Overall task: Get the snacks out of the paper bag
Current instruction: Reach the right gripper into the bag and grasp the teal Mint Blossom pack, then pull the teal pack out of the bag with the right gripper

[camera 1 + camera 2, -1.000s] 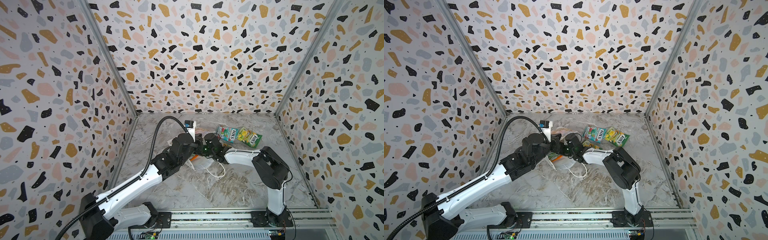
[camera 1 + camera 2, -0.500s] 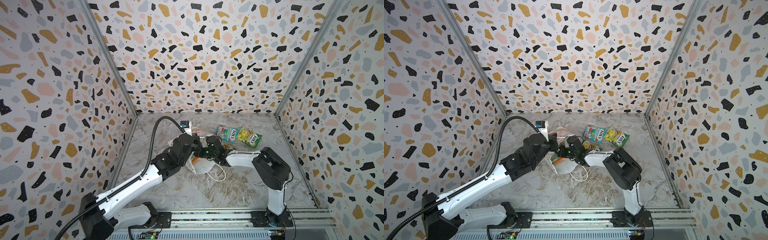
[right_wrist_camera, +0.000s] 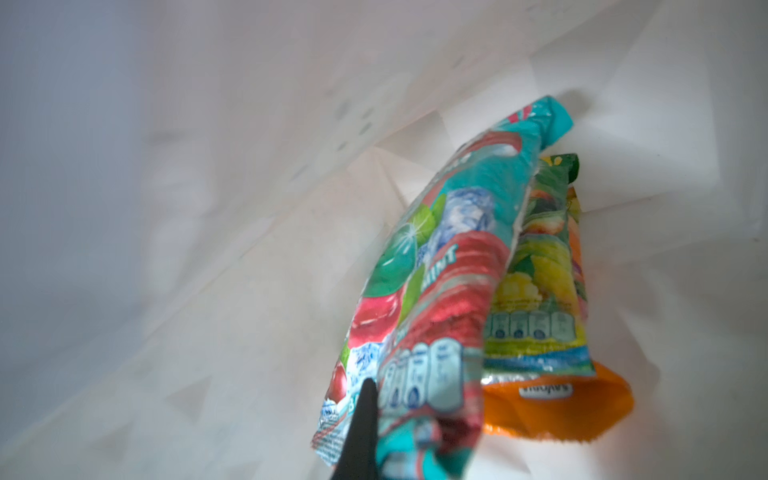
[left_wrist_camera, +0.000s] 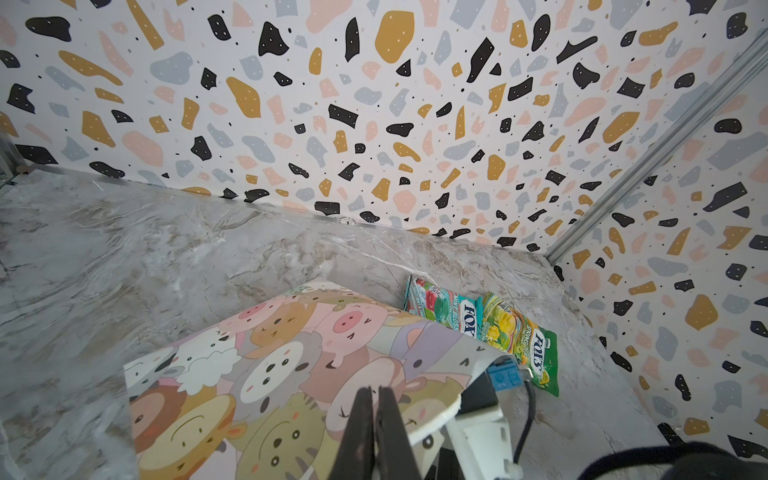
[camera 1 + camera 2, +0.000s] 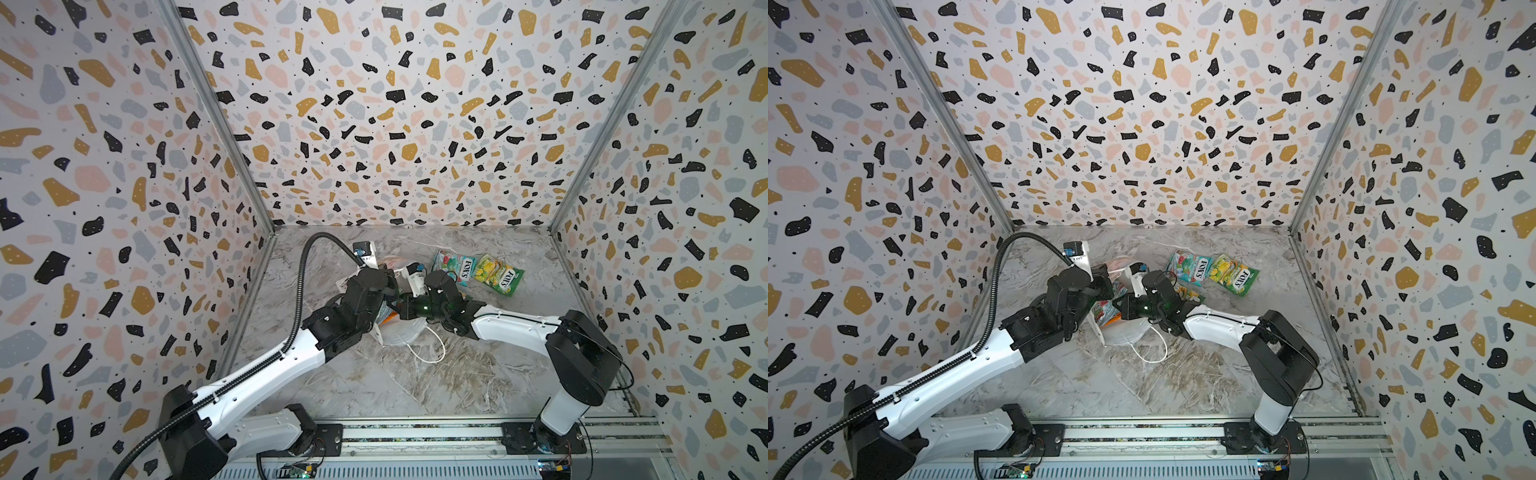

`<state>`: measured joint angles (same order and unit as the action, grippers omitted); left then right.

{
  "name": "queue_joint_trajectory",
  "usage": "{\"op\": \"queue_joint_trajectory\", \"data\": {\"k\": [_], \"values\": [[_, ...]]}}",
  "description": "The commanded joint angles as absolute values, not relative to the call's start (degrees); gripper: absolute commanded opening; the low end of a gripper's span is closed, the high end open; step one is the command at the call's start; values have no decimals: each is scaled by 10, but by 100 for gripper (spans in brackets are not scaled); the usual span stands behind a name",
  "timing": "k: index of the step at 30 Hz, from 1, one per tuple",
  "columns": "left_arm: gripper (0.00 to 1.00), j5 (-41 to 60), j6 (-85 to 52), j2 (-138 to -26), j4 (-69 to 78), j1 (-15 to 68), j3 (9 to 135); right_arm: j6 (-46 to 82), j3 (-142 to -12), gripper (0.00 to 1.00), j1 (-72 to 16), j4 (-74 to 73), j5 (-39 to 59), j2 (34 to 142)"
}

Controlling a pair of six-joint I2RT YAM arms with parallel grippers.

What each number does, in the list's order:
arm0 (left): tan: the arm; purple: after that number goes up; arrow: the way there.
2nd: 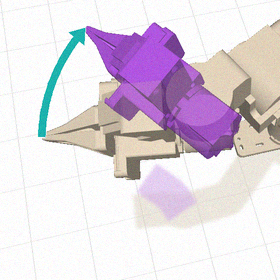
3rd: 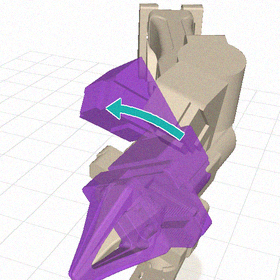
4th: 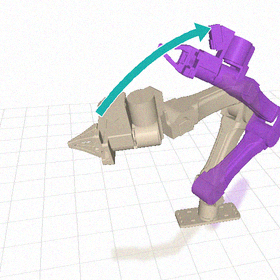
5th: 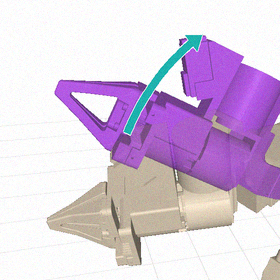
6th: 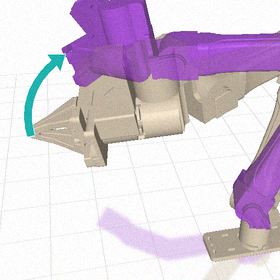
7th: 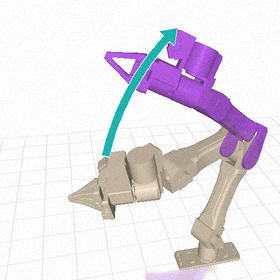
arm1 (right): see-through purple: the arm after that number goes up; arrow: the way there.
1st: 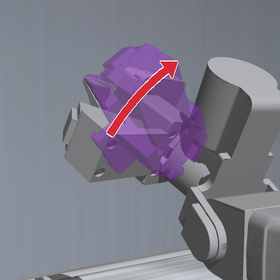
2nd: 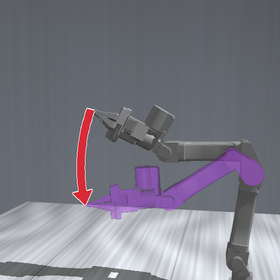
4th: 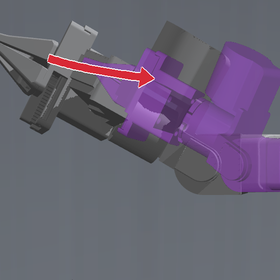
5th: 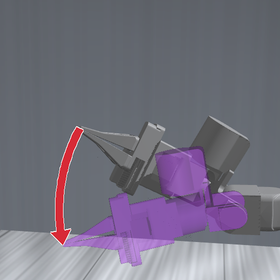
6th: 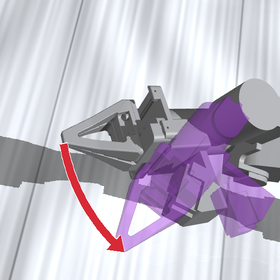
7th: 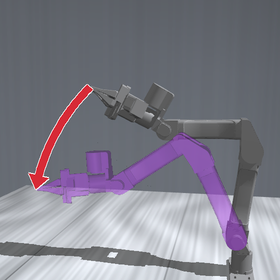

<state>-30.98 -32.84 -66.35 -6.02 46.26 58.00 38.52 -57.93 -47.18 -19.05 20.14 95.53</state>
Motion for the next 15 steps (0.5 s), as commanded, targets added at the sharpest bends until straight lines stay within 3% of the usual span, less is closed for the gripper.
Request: {"op": "queue_joint_trajectory", "data": {"k": [1, 15], "values": [[0, -330, -334, -666, -52, 462, 574, 338, -574, 0, -474, -163, 207, 895], [0, -331, -332, -668, -55, 462, 579, 258, -602, 0, -469, -24, 191, 765]]}}
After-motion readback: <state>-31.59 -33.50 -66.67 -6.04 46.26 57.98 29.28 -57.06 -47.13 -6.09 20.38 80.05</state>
